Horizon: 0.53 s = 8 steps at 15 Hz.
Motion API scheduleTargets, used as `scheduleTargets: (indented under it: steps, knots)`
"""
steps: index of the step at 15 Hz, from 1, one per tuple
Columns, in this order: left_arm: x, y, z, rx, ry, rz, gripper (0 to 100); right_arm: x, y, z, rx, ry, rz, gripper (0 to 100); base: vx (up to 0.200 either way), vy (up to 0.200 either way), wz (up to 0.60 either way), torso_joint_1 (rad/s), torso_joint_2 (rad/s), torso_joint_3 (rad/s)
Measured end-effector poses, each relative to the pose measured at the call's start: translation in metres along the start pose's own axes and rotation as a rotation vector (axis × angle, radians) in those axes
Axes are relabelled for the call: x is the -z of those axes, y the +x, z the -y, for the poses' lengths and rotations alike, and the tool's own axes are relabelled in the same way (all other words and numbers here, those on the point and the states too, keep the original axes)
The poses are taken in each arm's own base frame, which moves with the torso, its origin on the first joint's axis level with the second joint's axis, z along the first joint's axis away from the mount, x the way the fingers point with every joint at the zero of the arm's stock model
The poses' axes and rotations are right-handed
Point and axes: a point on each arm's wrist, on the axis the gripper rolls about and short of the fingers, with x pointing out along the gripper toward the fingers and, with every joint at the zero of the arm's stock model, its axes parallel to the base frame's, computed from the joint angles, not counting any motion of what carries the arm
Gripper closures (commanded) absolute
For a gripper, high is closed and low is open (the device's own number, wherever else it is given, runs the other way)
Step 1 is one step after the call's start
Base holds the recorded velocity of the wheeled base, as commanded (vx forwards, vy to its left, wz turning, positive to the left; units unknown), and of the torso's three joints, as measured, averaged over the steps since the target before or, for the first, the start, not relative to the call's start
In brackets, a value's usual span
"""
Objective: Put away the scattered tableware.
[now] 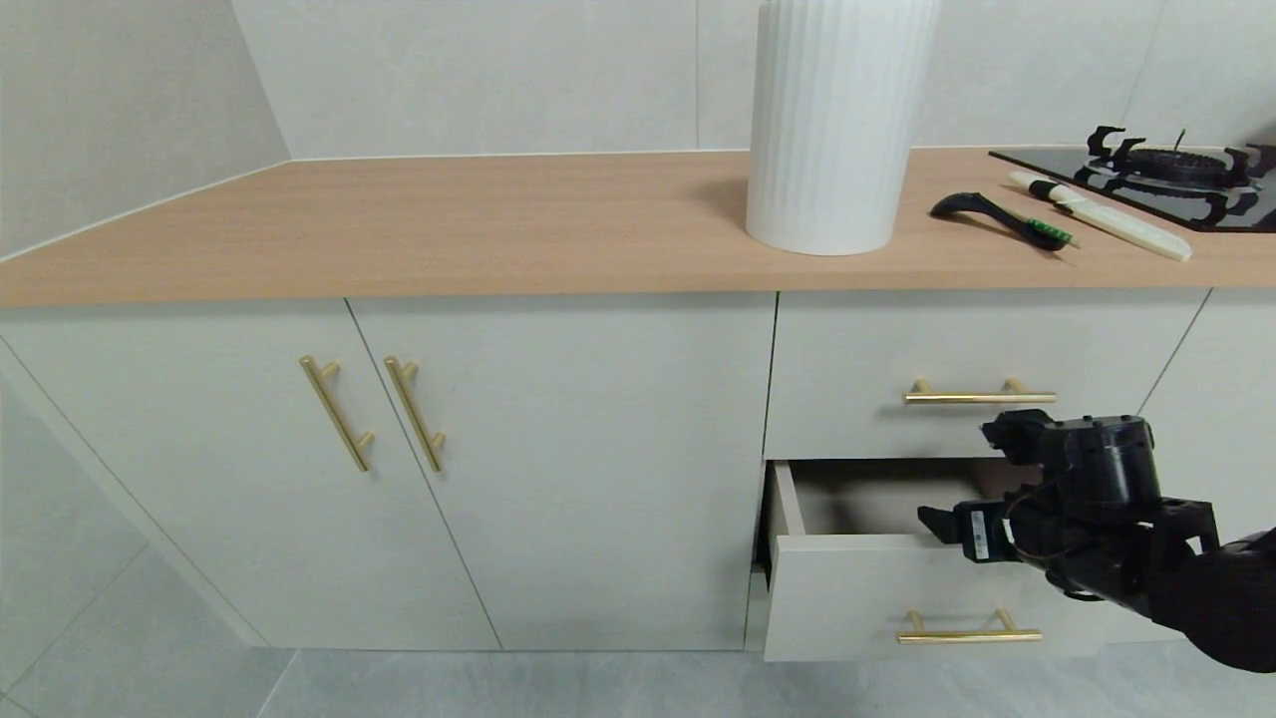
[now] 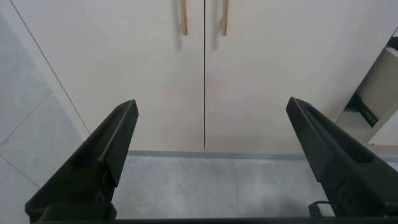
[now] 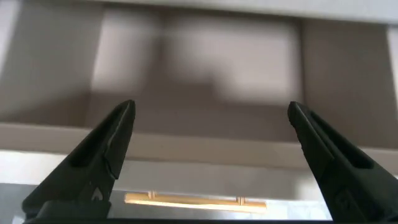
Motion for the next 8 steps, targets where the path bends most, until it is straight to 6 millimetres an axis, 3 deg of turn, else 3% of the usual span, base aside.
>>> scheduleTargets:
  steps: [3,8]
  knots:
    - [0.000,0.000,0.000,0.001,0.000,0.000,0,0.007,-0.003,0.001,-0.001,-0.017,-0.082,0,0.000,0.000,0.00,0.000,0.00,0.000]
    - [0.000,0.000,0.000,0.000,0.000,0.000,0,0.008,-0.025,0.004,-0.033,-0.049,-0.246,0,0.000,0.000,0.00,0.000,0.00,0.000]
